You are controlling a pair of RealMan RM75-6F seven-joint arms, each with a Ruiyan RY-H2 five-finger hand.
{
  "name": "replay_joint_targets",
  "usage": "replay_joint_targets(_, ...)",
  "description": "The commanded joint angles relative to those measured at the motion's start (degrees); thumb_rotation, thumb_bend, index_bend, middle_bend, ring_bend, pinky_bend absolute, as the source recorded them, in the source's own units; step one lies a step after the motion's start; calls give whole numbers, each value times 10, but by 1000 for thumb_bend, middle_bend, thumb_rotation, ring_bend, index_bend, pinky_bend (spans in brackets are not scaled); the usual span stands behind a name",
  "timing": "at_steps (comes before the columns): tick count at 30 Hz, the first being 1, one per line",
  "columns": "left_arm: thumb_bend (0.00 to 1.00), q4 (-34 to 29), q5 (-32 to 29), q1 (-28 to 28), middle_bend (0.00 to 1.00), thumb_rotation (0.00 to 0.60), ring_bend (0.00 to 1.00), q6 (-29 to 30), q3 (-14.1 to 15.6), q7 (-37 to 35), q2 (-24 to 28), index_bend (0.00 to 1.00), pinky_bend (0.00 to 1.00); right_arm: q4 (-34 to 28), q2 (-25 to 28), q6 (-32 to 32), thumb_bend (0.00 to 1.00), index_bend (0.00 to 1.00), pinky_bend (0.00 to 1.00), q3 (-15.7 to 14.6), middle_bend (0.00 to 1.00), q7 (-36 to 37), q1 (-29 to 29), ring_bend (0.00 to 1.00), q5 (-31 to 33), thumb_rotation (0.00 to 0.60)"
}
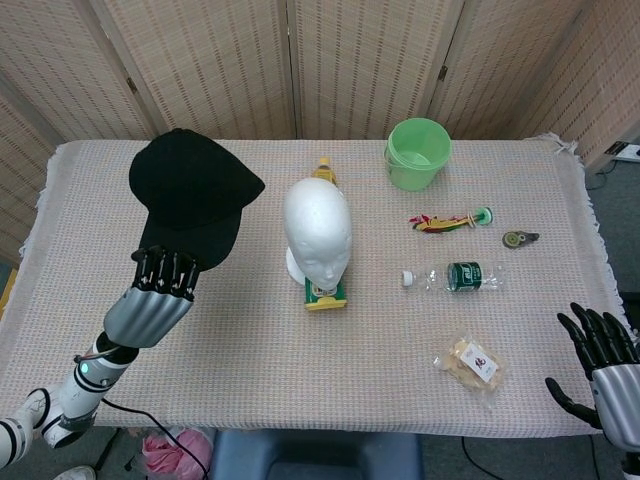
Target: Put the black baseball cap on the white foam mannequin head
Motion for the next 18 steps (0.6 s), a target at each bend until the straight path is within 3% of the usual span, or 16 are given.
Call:
replay_joint_targets(1, 469, -6, 1, -14, 765, 600, 583, -22, -13, -9, 9, 705, 650, -1, 1, 5, 198, 0, 0, 1, 0, 0, -4, 0, 5, 600)
replay_joint_targets(18, 469, 21, -24, -83, 765, 600, 584, -115, -61, -68, 21, 706, 650, -13, 0, -28, 198, 0, 0, 16, 0, -11, 9, 0, 42, 600)
